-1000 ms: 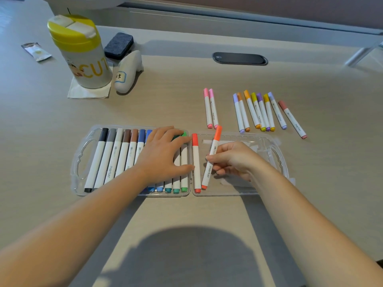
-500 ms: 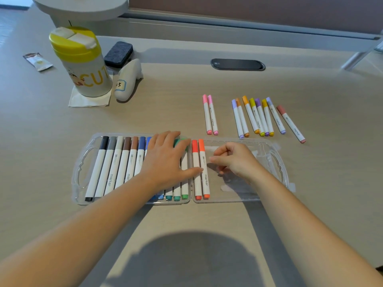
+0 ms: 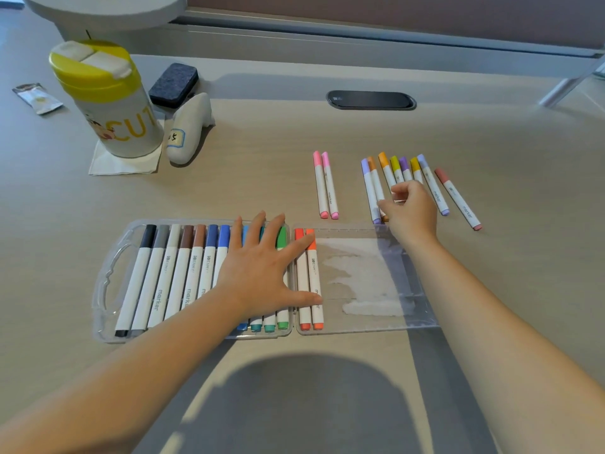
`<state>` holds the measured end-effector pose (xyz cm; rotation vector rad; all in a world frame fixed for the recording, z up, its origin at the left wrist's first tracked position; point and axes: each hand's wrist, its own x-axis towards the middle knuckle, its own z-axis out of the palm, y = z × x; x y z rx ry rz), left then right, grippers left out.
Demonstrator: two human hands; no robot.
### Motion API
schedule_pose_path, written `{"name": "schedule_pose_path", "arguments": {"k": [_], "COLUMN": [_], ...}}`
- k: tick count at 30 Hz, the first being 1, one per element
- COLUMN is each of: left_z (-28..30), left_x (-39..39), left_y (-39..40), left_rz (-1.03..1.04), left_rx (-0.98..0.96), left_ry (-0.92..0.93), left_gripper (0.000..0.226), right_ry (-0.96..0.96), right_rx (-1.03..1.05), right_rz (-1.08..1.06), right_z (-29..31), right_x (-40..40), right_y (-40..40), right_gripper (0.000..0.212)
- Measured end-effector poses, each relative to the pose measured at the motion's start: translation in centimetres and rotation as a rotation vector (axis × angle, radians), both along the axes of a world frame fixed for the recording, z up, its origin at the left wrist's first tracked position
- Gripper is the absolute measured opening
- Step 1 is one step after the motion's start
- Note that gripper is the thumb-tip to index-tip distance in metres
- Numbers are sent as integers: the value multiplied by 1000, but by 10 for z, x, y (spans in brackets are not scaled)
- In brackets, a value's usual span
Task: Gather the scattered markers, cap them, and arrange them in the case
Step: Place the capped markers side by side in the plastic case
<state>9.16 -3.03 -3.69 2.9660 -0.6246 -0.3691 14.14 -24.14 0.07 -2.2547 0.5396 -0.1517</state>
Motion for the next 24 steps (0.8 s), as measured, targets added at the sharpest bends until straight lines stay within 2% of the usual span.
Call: {"name": "schedule_pose_path", "arguments": {"k": [5,11,14,16,18,21,24], "left_z": [-2,-1,-2,-1,0,3,4], "left_x": [-1,-1,0,-1,-1,-1,-1], "left_y": [1,1,1,0,0,-1,-1], "left_rz": [8,5,3,4,1,-3,-9], "left_rx": [-13,-11,-9,-15,-2,11,26], "left_ry": [-8,-1,-1,5,6,24,20], "left_gripper": [105,104,104,103,100,96,92], "right_ry": [134,247,237,164,95,83,181], "right_rx": [-89,1,23,121,339,514,593], "right_rz": [39,-40,-42,-36,1,141,235], "right_z": [-7,0,4,6,12,23,30], "right_x": [21,30,29,27,21,3,-18], "right_y": [6,5,3,3,5,11,19], "right_gripper": [48,52,48,49,59,65,41]}}
